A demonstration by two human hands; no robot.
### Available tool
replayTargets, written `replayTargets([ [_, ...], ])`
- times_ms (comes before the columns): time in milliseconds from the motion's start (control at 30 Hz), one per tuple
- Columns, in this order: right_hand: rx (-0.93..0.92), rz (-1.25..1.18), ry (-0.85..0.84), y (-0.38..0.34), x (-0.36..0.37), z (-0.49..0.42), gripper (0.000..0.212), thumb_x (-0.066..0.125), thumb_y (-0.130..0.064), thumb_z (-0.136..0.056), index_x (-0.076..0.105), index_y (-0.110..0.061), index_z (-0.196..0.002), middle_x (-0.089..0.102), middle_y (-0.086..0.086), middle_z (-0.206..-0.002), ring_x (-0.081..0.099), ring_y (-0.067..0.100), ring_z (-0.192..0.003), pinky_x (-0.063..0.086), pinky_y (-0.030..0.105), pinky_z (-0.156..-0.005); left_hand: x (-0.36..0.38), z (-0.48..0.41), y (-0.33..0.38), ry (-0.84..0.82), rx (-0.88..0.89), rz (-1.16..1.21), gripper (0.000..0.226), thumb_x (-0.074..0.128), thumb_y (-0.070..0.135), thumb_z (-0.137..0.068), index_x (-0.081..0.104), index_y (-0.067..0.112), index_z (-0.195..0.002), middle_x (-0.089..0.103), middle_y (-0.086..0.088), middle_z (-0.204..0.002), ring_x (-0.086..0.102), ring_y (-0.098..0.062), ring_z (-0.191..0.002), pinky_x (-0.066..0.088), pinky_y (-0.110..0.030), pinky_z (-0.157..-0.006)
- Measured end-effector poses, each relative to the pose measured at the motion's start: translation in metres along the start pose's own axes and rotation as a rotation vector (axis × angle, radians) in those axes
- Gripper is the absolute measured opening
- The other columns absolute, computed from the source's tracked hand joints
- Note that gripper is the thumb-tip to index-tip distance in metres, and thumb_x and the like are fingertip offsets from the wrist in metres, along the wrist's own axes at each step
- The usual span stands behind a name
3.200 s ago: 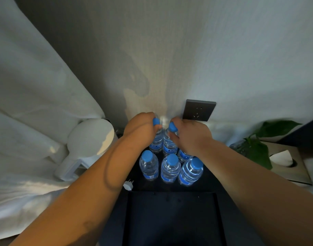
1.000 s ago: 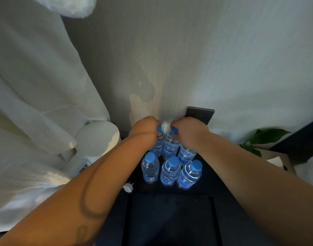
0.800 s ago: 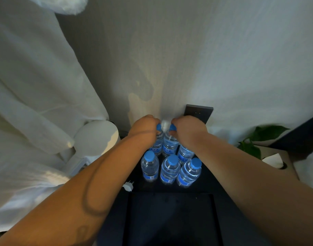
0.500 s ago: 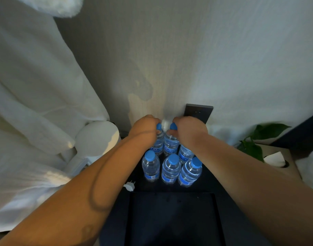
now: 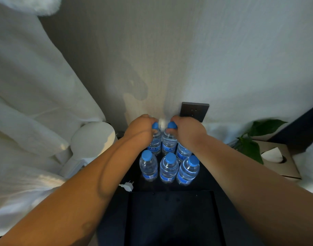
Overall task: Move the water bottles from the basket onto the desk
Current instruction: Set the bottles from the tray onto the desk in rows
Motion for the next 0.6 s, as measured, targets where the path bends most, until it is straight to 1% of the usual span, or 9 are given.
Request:
replayTargets([
  [100,0.017,-0.011,-0.003,0.0013,-0.0008,-0.003,0.045,0.063,-0.055,-0.098,0.06,-0.019,-0.125,0.07,0.006,-0.102,0.066,0.026,-0.092,0.056,0.039,-0.078,-0.0006,0.0003,-0.0005,0.0,-0.001,0.002,0.044,0.061,0.013,-0.1,0.059,0.017,-0.143,0.054,-0.01,-0.135,0.055,-0.029,-0.121,0.039,-0.027,-0.094],
  [167,0.005,-0.01,-0.008,-0.0006,-0.0011,-0.0038,0.045,0.063,-0.054,-0.098,0.061,-0.018,-0.125,0.071,0.006,-0.102,0.066,0.025,-0.092,0.056,0.039,-0.079,-0.0013,0.0,0.0,0.002,-0.001,0.0,0.046,0.061,0.012,-0.1,0.057,0.018,-0.145,0.053,-0.009,-0.139,0.055,-0.028,-0.124,0.04,-0.03,-0.099],
  [267,-0.024,0.021,-0.016,-0.0013,-0.0008,-0.0017,0.045,0.061,-0.054,-0.1,0.061,-0.019,-0.128,0.071,0.005,-0.105,0.066,0.025,-0.095,0.057,0.042,-0.082,-0.0011,0.0003,-0.0004,0.012,0.008,0.007,0.045,0.061,0.012,-0.1,0.057,0.018,-0.145,0.053,-0.008,-0.139,0.055,-0.028,-0.123,0.041,-0.03,-0.099],
  [333,-0.035,0.03,-0.009,0.0,-0.0013,0.0001,0.044,0.06,-0.053,-0.1,0.061,-0.02,-0.128,0.071,0.005,-0.106,0.067,0.025,-0.097,0.058,0.043,-0.084,-0.0006,0.0008,-0.0012,0.024,0.016,0.022,0.042,0.061,0.013,-0.1,0.059,0.018,-0.142,0.055,-0.008,-0.134,0.056,-0.028,-0.119,0.042,-0.029,-0.094],
  [400,-0.025,0.045,-0.003,0.0021,-0.0014,0.0007,0.042,0.06,-0.055,-0.1,0.062,-0.019,-0.121,0.069,0.004,-0.099,0.066,0.025,-0.091,0.058,0.042,-0.079,0.0003,0.0009,-0.0011,0.039,0.024,0.04,0.038,0.062,0.015,-0.1,0.061,0.018,-0.138,0.056,-0.008,-0.128,0.058,-0.027,-0.114,0.042,-0.029,-0.09],
  [500,-0.006,0.066,-0.009,0.0017,0.0011,0.0002,0.043,0.06,-0.06,-0.098,0.059,-0.018,-0.108,0.064,0.001,-0.086,0.064,0.022,-0.082,0.053,0.037,-0.068,0.0011,0.0002,-0.0004,0.054,0.027,0.049,0.04,0.062,0.017,-0.1,0.059,0.018,-0.14,0.056,-0.008,-0.129,0.058,-0.027,-0.113,0.043,-0.03,-0.092],
  [600,0.002,0.075,0.006,-0.0004,0.0027,0.0001,0.045,0.059,-0.062,-0.097,0.058,-0.018,-0.104,0.063,0.001,-0.083,0.063,0.022,-0.079,0.05,0.036,-0.065,0.0005,-0.0007,-0.0003,0.06,0.028,0.052,0.04,0.062,0.017,-0.1,0.059,0.017,-0.141,0.057,-0.008,-0.13,0.058,-0.027,-0.113,0.044,-0.031,-0.093],
])
Point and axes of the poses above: each hand's wrist, its own z-axis away from the middle knuckle, its own x-axis out of the palm, y = z × x, the point moved 8 cm from there along -z, towards the middle knuckle
